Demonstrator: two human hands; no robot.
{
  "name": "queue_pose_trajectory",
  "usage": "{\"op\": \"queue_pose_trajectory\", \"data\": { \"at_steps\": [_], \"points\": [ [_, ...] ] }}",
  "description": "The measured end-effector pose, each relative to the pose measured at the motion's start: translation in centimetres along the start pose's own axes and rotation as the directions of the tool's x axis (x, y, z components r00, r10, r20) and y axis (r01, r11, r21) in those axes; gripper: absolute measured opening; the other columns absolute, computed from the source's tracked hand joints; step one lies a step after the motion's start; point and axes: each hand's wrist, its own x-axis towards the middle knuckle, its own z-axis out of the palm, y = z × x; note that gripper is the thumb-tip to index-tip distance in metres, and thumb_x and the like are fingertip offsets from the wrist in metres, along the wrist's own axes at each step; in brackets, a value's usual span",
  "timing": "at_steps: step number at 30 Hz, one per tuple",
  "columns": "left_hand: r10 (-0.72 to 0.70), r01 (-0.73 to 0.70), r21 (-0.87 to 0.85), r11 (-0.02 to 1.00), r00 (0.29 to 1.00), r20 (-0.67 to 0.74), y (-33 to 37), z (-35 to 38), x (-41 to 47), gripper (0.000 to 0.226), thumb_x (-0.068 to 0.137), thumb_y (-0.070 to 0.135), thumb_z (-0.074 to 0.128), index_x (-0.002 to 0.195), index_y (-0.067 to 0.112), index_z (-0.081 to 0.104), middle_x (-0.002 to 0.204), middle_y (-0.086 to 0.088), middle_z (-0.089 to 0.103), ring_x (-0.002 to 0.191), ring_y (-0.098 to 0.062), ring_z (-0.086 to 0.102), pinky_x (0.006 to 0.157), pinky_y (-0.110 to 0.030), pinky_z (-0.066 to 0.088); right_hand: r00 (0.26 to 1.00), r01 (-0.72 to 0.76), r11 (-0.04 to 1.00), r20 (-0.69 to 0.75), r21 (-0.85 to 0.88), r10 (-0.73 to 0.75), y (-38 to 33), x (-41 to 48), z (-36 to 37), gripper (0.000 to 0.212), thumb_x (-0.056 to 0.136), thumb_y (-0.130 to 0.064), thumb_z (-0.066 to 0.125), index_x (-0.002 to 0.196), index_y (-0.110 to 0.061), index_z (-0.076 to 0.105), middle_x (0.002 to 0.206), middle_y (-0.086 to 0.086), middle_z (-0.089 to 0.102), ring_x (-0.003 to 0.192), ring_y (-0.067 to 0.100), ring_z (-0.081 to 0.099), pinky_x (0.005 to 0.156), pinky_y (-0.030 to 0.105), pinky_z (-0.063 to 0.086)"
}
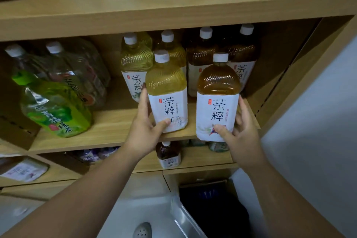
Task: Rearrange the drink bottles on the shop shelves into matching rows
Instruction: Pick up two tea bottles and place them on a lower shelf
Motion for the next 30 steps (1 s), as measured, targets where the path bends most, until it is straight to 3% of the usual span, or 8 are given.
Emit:
{"op": "queue_pose_trajectory", "data": {
  "at_steps": [3,7,11,15,18,21,25,30],
  "points": [
    [0.002,-0.001,0.058,0.998,1.000,-0.017,-0.3,0.2,1.0,0.106,0.088,-0.002,0.075,0.162,0.034,0.009,0.142,0.029,0.051,0.134,0.015,0.044,0.115,-0.022,0.041,1.000,0.020,1.000,0.010,-0.021,-0.020,0.0,0.5,-0.3,0.089,0.090,0.002,0.074,0.158,-0.038,0.032,0.145,-0.013,0.060,0.129,0.007,0.061,0.096,0.042,0.060],
    [0.017,-0.007,0.145,0.989,0.997,-0.069,-0.4,1.0,2.6,0.079,0.086,0.003,0.078,0.150,0.015,0.032,0.129,0.018,0.059,0.118,0.020,0.052,0.111,-0.025,0.044,0.999,0.031,0.998,0.011,-0.055,-0.030,-0.7,1.8,-0.8,0.094,0.091,-0.002,0.074,0.160,-0.043,0.024,0.145,-0.011,0.060,0.129,0.007,0.061,0.096,0.036,0.060],
    [0.011,0.010,0.209,0.978,0.995,-0.098,-0.5,1.4,3.4,0.082,0.089,0.011,0.077,0.155,0.011,0.027,0.139,0.008,0.056,0.117,0.012,0.046,0.095,-0.003,0.039,1.000,0.007,0.997,-0.010,-0.079,-0.008,-0.7,2.3,-1.0,0.095,0.091,-0.006,0.075,0.155,-0.053,0.023,0.148,-0.013,0.057,0.130,0.008,0.060,0.091,0.034,0.061],
    [0.033,-0.018,0.198,0.980,0.997,-0.075,-1.3,1.1,3.3,0.084,0.091,0.014,0.076,0.158,0.019,0.026,0.138,0.016,0.055,0.118,0.016,0.047,0.095,0.002,0.037,1.000,0.000,0.995,-0.005,-0.095,-0.001,-0.5,1.7,-1.0,0.099,0.090,-0.002,0.075,0.162,-0.042,0.019,0.144,-0.013,0.060,0.127,0.005,0.062,0.094,0.037,0.061],
    [0.027,-0.017,0.149,0.989,0.997,-0.067,-2.2,1.1,2.6,0.074,0.094,0.018,0.072,0.155,0.028,0.032,0.134,0.022,0.057,0.122,0.016,0.051,0.104,-0.007,0.042,1.000,-0.001,0.995,0.020,-0.100,0.003,-0.4,1.2,-0.9,0.095,0.090,0.001,0.074,0.160,-0.040,0.025,0.142,-0.012,0.062,0.127,0.007,0.063,0.095,0.038,0.061],
    [0.036,-0.018,0.153,0.988,0.992,-0.119,-2.4,1.2,2.5,0.060,0.093,0.019,0.074,0.146,0.028,0.045,0.131,0.017,0.061,0.123,0.002,0.057,0.101,-0.011,0.046,1.000,-0.010,0.994,0.026,-0.113,0.013,0.0,1.3,-0.8,0.091,0.088,0.005,0.075,0.158,-0.032,0.032,0.143,-0.006,0.062,0.128,0.012,0.063,0.099,0.042,0.059],
    [0.031,-0.019,0.129,0.992,0.995,-0.099,-2.9,1.1,3.1,0.055,0.094,0.016,0.072,0.143,0.027,0.050,0.136,0.010,0.064,0.126,-0.006,0.060,0.110,-0.036,0.050,1.000,-0.001,0.985,0.009,-0.170,0.003,-0.2,2.7,0.0,0.091,0.086,0.003,0.078,0.157,-0.031,0.034,0.146,-0.008,0.058,0.129,0.004,0.060,0.101,0.037,0.057],
    [-0.001,0.009,0.108,0.994,0.997,-0.077,-3.2,0.9,3.2,0.058,0.094,0.019,0.072,0.145,0.031,0.047,0.140,0.012,0.062,0.130,-0.004,0.058,0.112,-0.039,0.049,1.000,0.004,0.974,0.018,-0.228,0.000,-0.4,4.1,0.6,0.091,0.089,-0.004,0.077,0.160,-0.032,0.028,0.146,-0.009,0.058,0.128,-0.003,0.058,0.104,0.027,0.054]
  ]
}}
